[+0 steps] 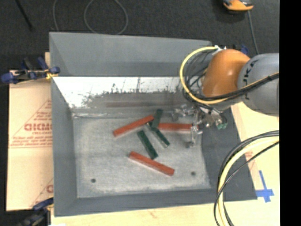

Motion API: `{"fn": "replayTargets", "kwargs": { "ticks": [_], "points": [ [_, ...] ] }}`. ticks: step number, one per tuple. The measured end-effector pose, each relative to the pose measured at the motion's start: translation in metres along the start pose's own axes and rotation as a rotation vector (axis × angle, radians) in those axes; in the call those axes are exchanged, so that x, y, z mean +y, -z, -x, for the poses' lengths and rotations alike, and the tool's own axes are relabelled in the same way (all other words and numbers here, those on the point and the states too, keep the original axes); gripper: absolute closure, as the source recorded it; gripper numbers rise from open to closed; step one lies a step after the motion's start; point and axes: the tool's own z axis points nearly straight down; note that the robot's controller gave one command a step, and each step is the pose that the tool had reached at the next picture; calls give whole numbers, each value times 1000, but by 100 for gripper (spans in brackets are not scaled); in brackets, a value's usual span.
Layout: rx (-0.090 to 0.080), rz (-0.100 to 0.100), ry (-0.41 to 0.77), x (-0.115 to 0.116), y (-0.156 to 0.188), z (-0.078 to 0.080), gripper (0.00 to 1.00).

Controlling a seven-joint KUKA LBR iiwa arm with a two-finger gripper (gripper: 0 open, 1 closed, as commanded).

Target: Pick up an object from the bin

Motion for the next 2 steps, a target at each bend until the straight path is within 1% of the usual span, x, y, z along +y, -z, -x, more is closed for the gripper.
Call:
{"fn": "replayTargets", "kwargs": {
  "ticks": [1,2],
  "points": [
    [-4,-2,0,-1,3,3,0],
    [-4,-3,1,-1,3,3,100]
  ]
}}
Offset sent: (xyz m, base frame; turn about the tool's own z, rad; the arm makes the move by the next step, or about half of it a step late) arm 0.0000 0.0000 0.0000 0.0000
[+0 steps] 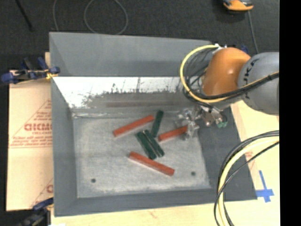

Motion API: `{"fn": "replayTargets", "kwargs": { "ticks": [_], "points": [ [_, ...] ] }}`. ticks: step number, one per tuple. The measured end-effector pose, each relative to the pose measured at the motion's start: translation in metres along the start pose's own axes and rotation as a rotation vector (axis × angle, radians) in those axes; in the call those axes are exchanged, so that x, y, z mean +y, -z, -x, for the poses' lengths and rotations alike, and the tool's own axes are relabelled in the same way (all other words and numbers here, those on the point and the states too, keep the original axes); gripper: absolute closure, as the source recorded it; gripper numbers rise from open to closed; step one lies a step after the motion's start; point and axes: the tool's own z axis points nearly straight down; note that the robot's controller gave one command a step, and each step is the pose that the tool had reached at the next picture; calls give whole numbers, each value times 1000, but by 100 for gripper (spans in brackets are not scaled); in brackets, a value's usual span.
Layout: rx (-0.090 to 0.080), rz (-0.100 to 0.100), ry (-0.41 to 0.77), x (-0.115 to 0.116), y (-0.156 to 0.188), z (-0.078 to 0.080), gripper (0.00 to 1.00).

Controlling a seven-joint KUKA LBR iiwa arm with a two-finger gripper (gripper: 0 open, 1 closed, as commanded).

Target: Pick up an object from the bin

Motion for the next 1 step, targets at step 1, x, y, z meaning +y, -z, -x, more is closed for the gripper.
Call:
{"fn": "replayTargets", "kwargs": {
  "ticks": [1],
  "points": [
    [3,1,-1,-1,12,2,100]
  ]
}}
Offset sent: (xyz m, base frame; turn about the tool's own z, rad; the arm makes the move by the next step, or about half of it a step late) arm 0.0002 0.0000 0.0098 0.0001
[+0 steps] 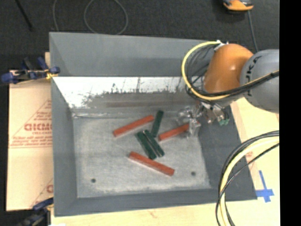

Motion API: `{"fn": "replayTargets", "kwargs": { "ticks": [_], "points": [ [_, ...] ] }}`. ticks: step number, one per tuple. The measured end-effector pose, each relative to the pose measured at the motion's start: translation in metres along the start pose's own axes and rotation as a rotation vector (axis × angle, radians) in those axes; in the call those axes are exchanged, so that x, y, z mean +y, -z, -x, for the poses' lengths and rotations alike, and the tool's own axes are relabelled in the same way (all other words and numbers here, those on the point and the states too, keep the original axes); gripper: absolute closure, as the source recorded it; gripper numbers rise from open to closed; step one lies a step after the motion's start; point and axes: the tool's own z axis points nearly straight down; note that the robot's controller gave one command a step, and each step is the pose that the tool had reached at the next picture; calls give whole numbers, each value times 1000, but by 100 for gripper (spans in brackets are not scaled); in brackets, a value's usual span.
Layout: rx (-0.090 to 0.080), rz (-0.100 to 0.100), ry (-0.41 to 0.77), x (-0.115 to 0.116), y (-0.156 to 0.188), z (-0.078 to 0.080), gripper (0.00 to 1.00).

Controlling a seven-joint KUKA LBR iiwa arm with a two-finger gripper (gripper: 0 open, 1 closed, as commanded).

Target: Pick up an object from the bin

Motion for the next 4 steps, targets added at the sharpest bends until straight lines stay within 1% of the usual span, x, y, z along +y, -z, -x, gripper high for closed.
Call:
{"fn": "replayTargets", "kwargs": {
  "ticks": [2,3,4],
  "points": [
    [-1,-1,-3,-3,33,4,100],
    [0,-2,-5,-6,82,6,100],
    [1,-1,-7,-7,106,8,100]
  ]
}}
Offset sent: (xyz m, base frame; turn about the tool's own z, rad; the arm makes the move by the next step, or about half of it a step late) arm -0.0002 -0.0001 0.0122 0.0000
